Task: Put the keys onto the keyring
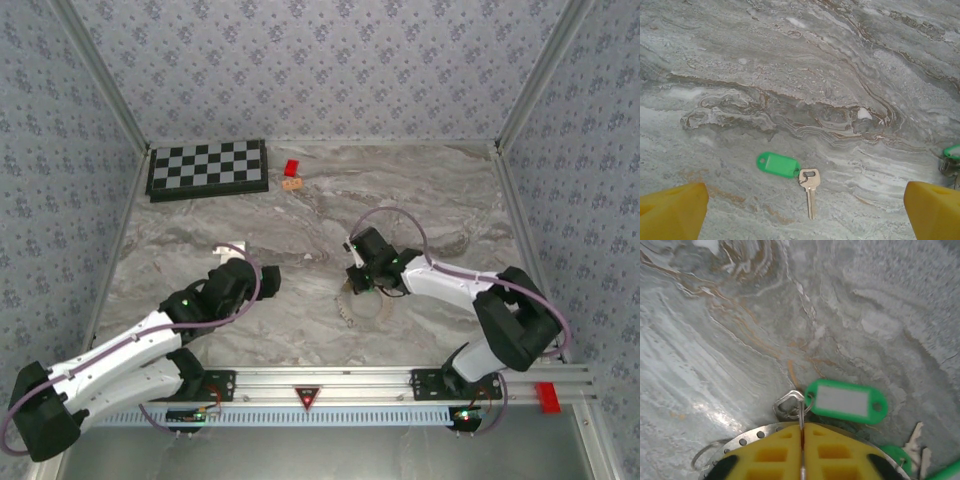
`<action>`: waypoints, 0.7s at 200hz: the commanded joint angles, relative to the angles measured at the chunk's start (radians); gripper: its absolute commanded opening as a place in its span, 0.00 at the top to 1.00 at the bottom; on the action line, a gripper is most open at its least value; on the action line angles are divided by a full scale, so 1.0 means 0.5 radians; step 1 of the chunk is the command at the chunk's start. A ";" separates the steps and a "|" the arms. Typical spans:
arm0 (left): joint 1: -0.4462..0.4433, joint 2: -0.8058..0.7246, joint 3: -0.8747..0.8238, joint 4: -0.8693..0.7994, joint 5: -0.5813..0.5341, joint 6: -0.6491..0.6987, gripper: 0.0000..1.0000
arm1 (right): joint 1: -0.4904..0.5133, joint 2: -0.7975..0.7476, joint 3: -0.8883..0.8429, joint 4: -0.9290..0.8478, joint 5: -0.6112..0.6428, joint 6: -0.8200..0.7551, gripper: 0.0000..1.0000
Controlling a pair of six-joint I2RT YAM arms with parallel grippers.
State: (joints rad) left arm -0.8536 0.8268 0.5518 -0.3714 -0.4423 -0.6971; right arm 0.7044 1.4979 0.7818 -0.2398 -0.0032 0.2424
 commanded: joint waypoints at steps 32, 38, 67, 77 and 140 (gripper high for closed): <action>-0.018 -0.078 -0.021 -0.044 0.029 0.043 0.00 | 0.049 -0.039 0.100 -0.059 0.058 0.009 0.55; -0.017 -0.074 -0.034 -0.016 0.063 0.060 0.00 | 0.060 -0.060 0.092 -0.061 0.063 0.013 0.55; -0.033 -0.035 -0.076 0.033 0.100 0.066 0.00 | 0.109 -0.155 0.000 -0.013 -0.070 -0.024 0.57; -0.034 -0.031 -0.076 0.024 0.087 0.063 0.01 | 0.147 -0.159 -0.023 -0.011 -0.101 -0.056 0.57; -0.033 -0.134 -0.076 -0.001 0.045 0.077 0.00 | 0.484 0.120 0.112 -0.189 0.263 -0.155 0.57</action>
State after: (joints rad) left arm -0.8646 0.7937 0.5091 -0.3649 -0.4057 -0.6735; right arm 0.9199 1.4933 0.7952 -0.2649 0.0406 0.1940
